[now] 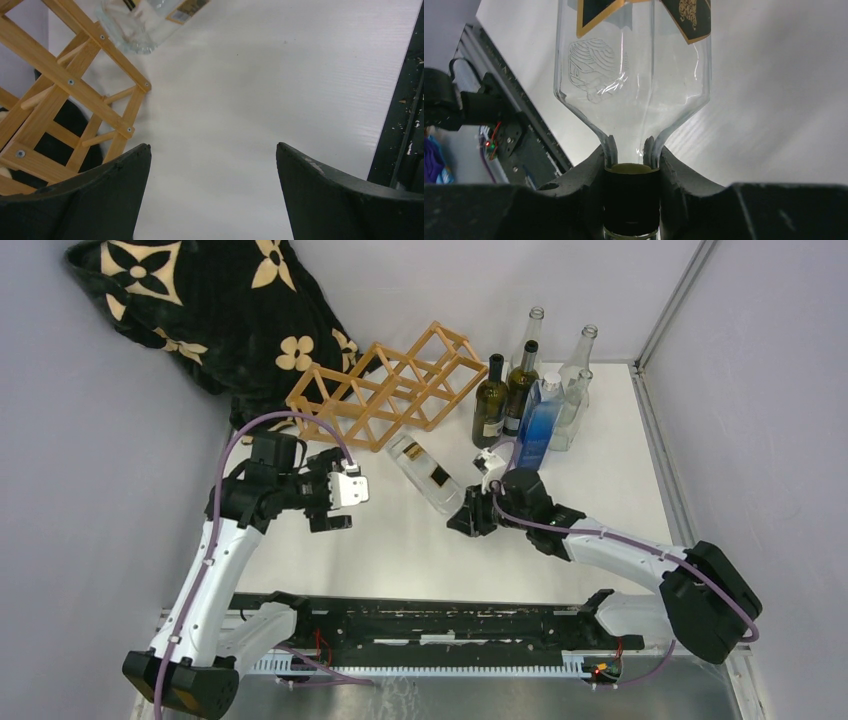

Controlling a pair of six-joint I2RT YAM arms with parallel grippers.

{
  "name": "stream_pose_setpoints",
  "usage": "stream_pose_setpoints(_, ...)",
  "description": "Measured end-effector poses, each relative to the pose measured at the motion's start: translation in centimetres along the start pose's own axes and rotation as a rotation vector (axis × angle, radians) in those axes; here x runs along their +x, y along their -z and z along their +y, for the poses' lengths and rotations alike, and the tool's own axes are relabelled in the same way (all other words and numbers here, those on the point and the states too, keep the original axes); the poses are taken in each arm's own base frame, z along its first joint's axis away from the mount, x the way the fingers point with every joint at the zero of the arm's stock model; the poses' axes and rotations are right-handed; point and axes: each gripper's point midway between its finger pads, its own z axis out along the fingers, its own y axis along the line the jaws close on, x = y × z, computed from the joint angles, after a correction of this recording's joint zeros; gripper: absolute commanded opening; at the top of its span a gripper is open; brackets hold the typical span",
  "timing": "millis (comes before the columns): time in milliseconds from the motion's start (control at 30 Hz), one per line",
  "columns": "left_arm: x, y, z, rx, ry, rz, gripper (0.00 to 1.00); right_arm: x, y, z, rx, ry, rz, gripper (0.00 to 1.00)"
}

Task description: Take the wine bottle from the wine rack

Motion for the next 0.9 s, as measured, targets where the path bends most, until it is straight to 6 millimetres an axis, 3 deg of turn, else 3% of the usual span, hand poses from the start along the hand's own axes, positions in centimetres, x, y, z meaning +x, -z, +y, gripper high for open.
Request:
stream_pose_setpoints(300,-1.8,-2.3,-1.6,0.132,-0.202,-0.047,1.00,0.3,-1.0,7.8,-0.184,0.180,0.113,0.00)
stream_pose_setpoints(433,-2.5,-2.8,-2.2,0.158,-0.308,-0.042,1.00,0.5,-1.3,10.5,-0.237,0.237,0.135,0.00)
stream_pose_setpoints(600,-1.4,-2.7,-1.9,0.146,-0.374,0.016,1.00,2.0,-2.0,12.1,-0.270,0.291,0.192,0.00)
stream_pose_setpoints(900,1.1,-2.2,-4.5,0.275,-0.387,0.106,1.00,3.3,-1.7,13.9,-0.308,0.365,0.235,0.00)
